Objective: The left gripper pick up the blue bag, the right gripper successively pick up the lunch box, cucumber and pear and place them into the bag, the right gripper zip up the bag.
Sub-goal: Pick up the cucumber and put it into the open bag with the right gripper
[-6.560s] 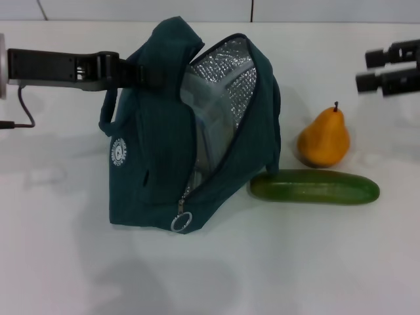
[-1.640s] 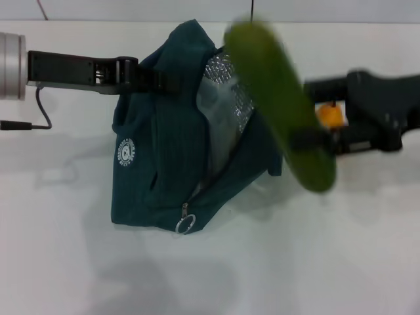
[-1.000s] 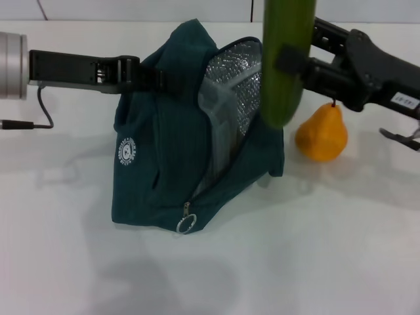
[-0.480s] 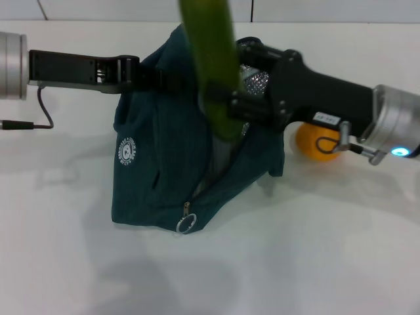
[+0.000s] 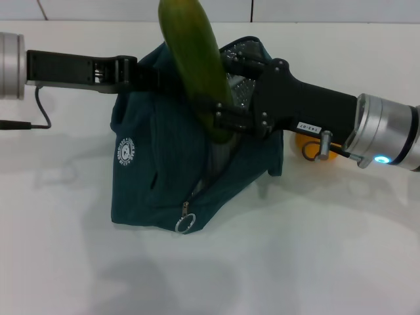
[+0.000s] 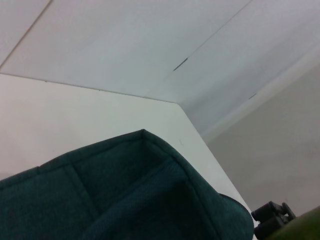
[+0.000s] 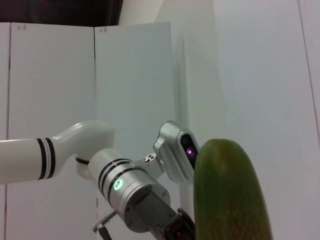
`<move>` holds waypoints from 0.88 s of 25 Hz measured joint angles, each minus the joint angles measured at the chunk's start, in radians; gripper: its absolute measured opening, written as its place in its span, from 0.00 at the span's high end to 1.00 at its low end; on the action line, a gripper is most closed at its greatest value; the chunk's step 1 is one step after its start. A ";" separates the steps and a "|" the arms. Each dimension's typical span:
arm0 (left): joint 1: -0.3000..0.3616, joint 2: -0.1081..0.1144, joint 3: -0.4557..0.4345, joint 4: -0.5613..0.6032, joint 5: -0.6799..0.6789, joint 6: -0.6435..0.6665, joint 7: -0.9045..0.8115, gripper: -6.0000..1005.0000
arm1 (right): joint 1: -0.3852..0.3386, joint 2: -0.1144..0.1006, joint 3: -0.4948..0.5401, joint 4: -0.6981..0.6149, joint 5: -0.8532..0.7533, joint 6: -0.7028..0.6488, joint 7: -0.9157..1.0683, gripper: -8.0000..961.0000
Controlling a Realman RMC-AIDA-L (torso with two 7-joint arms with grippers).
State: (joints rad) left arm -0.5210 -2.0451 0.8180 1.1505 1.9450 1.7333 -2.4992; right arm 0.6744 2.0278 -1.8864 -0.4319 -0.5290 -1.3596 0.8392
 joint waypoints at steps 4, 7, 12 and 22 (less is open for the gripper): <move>0.002 0.008 0.000 -0.012 0.000 0.001 -0.004 0.95 | -0.008 0.000 -0.019 -0.001 0.036 0.006 -0.026 0.22; 0.001 0.020 -0.001 -0.041 -0.001 0.002 -0.005 0.95 | -0.009 0.000 -0.046 -0.003 0.069 0.021 -0.042 0.21; 0.001 0.026 -0.004 -0.058 -0.001 0.002 0.000 0.95 | -0.005 0.000 -0.079 -0.008 0.098 0.035 -0.057 0.20; 0.001 0.027 -0.017 -0.054 -0.005 0.003 0.000 0.95 | -0.010 0.000 -0.106 -0.020 0.104 0.036 -0.056 0.19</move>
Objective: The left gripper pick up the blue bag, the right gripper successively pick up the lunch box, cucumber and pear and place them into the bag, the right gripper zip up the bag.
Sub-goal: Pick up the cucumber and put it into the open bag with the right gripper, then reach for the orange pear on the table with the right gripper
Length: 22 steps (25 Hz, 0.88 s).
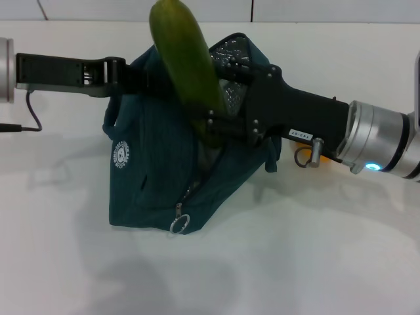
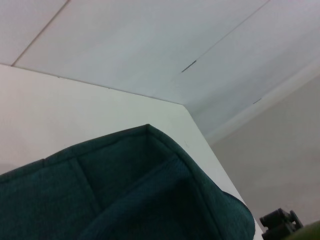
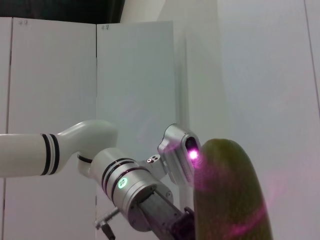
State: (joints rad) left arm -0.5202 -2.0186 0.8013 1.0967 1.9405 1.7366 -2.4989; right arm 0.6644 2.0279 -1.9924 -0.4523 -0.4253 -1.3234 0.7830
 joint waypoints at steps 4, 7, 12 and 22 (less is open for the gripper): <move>-0.003 0.000 0.000 0.000 0.000 0.000 0.000 0.95 | -0.012 0.000 -0.003 -0.001 0.021 0.001 -0.005 0.18; -0.003 0.000 -0.001 0.000 0.000 0.000 0.000 0.95 | -0.017 0.000 -0.004 -0.003 0.021 -0.001 -0.009 0.18; -0.005 0.000 -0.001 0.000 0.000 -0.001 0.000 0.95 | -0.026 0.000 0.006 -0.003 0.026 -0.017 -0.013 0.15; 0.005 0.000 -0.011 0.006 -0.007 0.003 0.000 0.95 | -0.209 -0.014 0.269 0.014 0.084 -0.105 -0.005 0.09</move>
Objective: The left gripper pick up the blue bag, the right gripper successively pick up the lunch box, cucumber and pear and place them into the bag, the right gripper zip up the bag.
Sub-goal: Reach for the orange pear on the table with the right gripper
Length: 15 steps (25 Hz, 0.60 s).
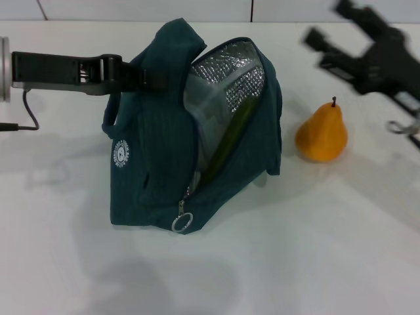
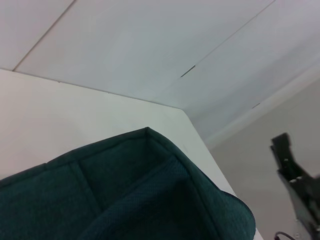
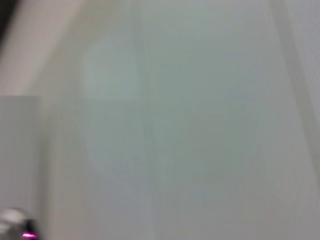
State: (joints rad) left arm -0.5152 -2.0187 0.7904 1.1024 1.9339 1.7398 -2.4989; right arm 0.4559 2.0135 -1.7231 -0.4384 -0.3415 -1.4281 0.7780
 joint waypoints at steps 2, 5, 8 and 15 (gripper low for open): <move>-0.001 0.000 0.000 0.001 -0.002 0.001 0.000 0.95 | -0.037 -0.006 0.052 0.023 -0.004 0.009 0.000 0.09; -0.006 -0.001 0.000 0.000 -0.008 0.001 0.000 0.95 | -0.056 -0.018 0.081 0.085 -0.005 0.022 -0.003 0.09; -0.009 -0.004 0.002 0.000 -0.015 0.001 0.000 0.95 | -0.046 -0.023 0.074 0.145 -0.016 0.067 -0.006 0.10; -0.016 -0.007 0.004 -0.004 -0.017 0.001 -0.001 0.95 | -0.012 -0.001 0.071 0.157 -0.147 0.210 -0.035 0.12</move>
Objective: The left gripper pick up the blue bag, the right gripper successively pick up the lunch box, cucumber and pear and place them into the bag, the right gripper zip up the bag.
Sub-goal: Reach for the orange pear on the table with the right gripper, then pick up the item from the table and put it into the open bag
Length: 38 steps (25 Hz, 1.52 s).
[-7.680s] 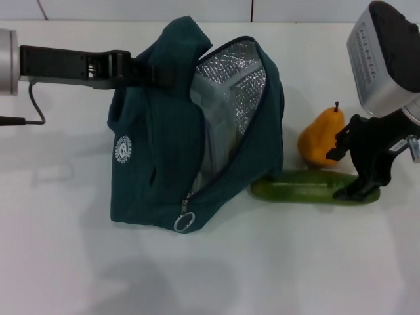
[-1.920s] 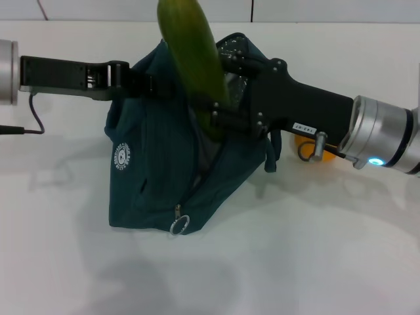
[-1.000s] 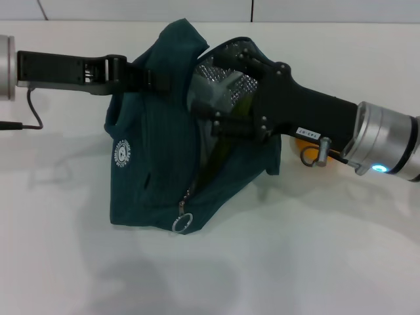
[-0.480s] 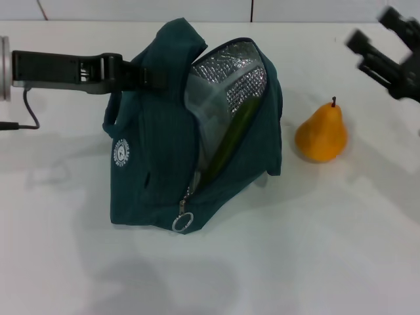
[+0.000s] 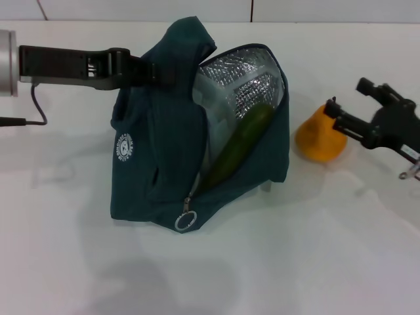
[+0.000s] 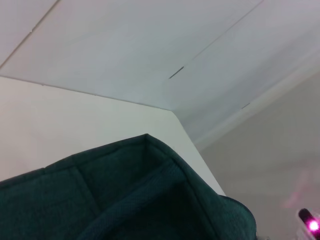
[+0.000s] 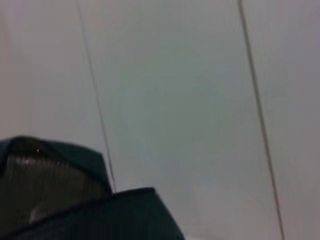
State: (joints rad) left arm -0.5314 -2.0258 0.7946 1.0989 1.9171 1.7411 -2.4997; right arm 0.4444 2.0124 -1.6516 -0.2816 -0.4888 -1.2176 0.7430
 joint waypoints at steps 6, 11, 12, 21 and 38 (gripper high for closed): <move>-0.002 -0.001 0.002 -0.001 0.003 0.000 0.001 0.95 | 0.024 0.007 0.001 -0.002 -0.013 0.037 -0.018 0.15; -0.002 -0.001 0.002 -0.002 0.006 0.000 0.001 0.95 | 0.027 0.007 0.008 -0.006 -0.008 0.052 -0.021 0.17; -0.002 -0.001 0.002 0.000 0.006 0.000 0.001 0.95 | 0.029 0.006 0.007 -0.006 -0.008 0.060 -0.019 0.21; -0.004 -0.001 0.002 0.002 0.006 0.000 0.001 0.95 | 0.049 0.009 0.001 -0.007 -0.013 0.105 -0.023 0.59; -0.005 0.001 0.002 0.001 0.007 0.000 0.000 0.95 | 0.026 0.005 0.057 -0.008 0.019 -0.015 -0.013 0.95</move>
State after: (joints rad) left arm -0.5368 -2.0249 0.7961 1.0998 1.9245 1.7410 -2.4997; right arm 0.4700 2.0178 -1.5942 -0.2895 -0.4703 -1.2323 0.7300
